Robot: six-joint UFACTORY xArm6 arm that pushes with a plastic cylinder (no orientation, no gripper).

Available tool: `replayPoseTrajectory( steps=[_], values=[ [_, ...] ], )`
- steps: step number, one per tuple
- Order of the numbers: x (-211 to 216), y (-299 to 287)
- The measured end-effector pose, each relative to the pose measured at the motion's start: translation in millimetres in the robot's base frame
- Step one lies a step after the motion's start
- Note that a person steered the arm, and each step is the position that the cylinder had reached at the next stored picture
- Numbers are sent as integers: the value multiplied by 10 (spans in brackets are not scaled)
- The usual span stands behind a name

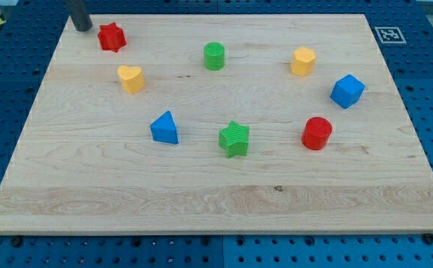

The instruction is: Move the red star left to the green circle

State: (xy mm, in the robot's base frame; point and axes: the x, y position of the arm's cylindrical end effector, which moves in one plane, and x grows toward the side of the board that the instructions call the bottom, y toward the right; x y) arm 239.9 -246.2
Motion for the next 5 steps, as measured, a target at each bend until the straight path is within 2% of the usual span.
replayPoseTrajectory(
  steps=[2, 3, 4, 5],
  values=[
    [516, 1329],
    [621, 1505],
    [628, 1206],
    [959, 1049]
  ],
)
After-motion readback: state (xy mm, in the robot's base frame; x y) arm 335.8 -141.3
